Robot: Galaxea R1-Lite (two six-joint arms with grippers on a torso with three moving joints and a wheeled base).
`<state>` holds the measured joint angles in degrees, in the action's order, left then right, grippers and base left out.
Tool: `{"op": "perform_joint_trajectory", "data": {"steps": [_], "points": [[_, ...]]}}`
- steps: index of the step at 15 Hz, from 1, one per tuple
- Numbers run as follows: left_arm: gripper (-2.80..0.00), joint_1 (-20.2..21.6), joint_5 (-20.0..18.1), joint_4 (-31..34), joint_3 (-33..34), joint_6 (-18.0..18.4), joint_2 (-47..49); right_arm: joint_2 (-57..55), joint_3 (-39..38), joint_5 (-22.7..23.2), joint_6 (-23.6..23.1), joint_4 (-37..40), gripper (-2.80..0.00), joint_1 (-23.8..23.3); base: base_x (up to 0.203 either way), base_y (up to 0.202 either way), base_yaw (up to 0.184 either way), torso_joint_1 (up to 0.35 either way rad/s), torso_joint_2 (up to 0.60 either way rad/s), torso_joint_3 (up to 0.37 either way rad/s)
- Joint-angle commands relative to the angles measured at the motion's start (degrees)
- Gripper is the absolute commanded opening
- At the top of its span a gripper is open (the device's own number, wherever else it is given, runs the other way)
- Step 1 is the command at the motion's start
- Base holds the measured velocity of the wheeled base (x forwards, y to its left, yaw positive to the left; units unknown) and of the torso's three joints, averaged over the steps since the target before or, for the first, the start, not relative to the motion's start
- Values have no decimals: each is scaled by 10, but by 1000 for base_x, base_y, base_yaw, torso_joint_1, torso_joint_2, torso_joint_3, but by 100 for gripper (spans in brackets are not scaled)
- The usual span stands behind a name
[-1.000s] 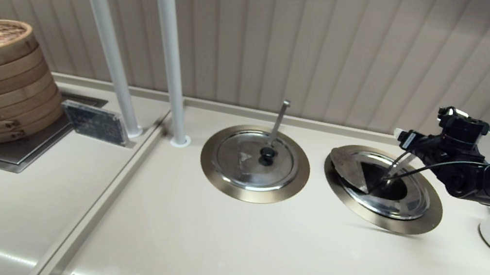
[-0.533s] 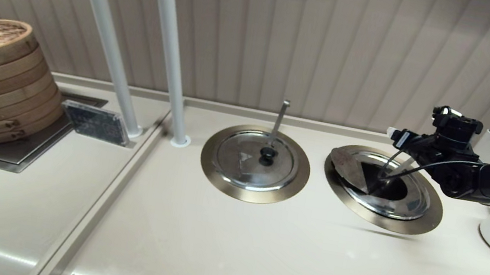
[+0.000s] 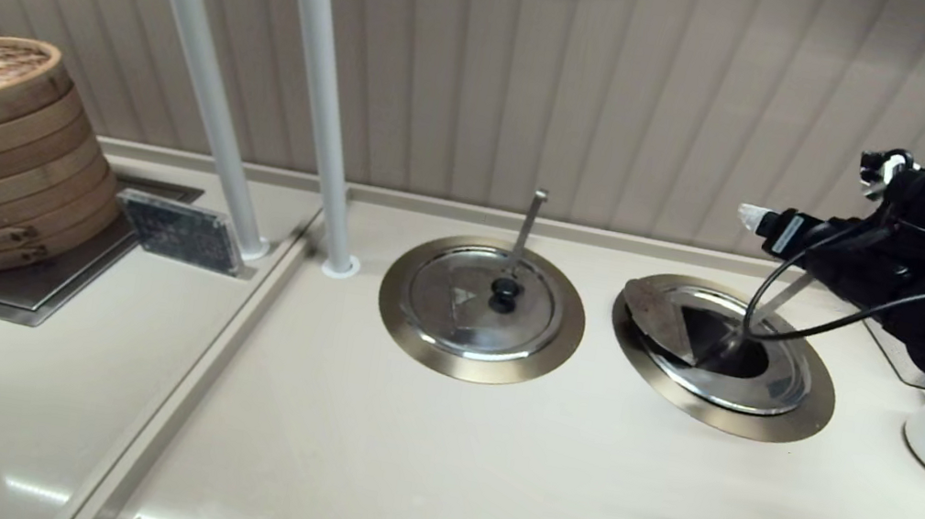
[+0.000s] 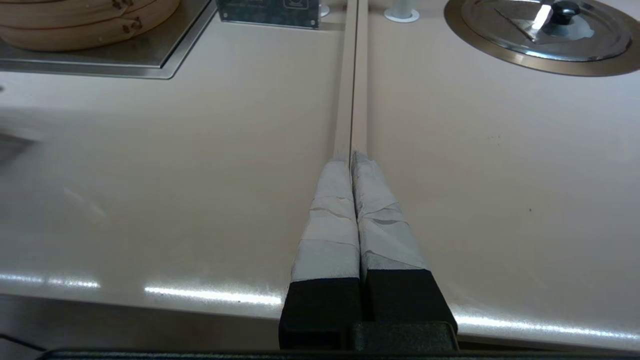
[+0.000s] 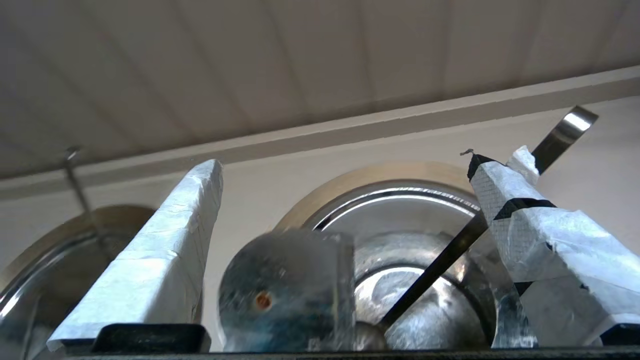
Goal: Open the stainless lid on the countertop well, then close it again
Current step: Close the lid
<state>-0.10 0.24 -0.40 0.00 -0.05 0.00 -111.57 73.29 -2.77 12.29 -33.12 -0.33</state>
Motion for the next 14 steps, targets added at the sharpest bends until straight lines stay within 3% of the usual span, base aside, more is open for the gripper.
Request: {"op": "perform_joint_trajectory", "data": {"steps": [1, 2, 4, 7, 10, 14], "points": [[-280, 0, 0, 0, 0, 0, 0, 100, -88, 12, -61, 8, 0, 40, 0, 0, 0, 0, 0, 0], [-280, 0, 0, 0, 0, 0, 0, 108, -121, 13, -110, 11, 0, 66, 0, 0, 0, 0, 0, 0], [-280, 0, 0, 0, 0, 0, 0, 104, -157, -13, -147, 13, 0, 125, 0, 0, 0, 0, 0, 0], [-280, 0, 0, 0, 0, 0, 0, 37, -200, -126, -200, -24, 0, 204, 0, 0, 0, 0, 0, 0], [-280, 0, 0, 0, 0, 0, 0, -53, -219, -183, -262, -131, 0, 217, 0, 0, 0, 0, 0, 0], [-280, 0, 0, 0, 0, 0, 0, -152, -212, -225, -333, -242, 0, 199, 0, 0, 0, 0, 0, 0]]}}
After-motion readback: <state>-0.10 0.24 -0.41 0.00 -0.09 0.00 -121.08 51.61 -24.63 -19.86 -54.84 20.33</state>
